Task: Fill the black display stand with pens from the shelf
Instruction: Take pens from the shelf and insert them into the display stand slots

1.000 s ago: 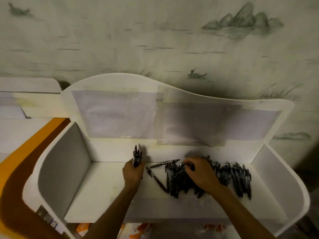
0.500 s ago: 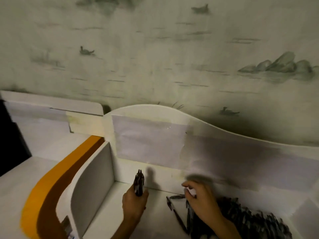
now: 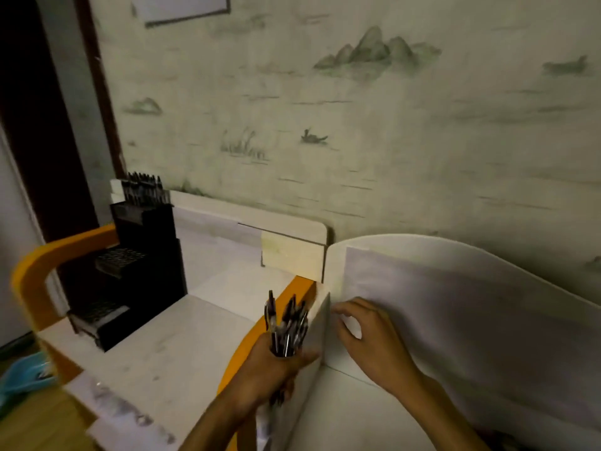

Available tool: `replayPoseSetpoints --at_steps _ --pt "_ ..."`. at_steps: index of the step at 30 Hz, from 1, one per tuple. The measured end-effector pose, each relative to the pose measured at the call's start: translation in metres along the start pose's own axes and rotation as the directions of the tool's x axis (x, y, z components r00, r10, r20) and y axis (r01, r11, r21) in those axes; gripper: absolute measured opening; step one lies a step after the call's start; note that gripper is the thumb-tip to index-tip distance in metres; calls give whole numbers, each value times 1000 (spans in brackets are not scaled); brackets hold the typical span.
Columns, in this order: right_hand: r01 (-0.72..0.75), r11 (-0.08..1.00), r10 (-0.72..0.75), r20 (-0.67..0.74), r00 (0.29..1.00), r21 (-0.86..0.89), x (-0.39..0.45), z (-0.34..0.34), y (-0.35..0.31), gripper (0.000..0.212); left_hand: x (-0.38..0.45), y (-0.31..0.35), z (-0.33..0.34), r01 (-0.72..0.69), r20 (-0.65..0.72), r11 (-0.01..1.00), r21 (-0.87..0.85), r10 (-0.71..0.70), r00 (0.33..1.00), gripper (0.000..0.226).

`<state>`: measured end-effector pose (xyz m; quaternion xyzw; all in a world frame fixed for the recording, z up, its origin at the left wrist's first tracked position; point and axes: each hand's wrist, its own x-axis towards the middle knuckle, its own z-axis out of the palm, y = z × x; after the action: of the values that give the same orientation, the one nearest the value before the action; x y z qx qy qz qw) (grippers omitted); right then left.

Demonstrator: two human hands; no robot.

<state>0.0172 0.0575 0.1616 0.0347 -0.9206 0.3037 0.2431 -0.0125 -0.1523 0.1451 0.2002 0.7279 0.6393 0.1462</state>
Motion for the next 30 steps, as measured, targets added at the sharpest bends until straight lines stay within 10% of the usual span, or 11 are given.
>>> replayPoseSetpoints --at_steps 13,30 --pt "38 993 -38 2 999 -108 85 161 -191 22 -24 -15 -307 1 -248 1000 3 0 969 32" --pt "-1 978 -14 -66 998 -210 221 286 -253 19 88 -15 -491 -50 -226 999 2 49 973 32"
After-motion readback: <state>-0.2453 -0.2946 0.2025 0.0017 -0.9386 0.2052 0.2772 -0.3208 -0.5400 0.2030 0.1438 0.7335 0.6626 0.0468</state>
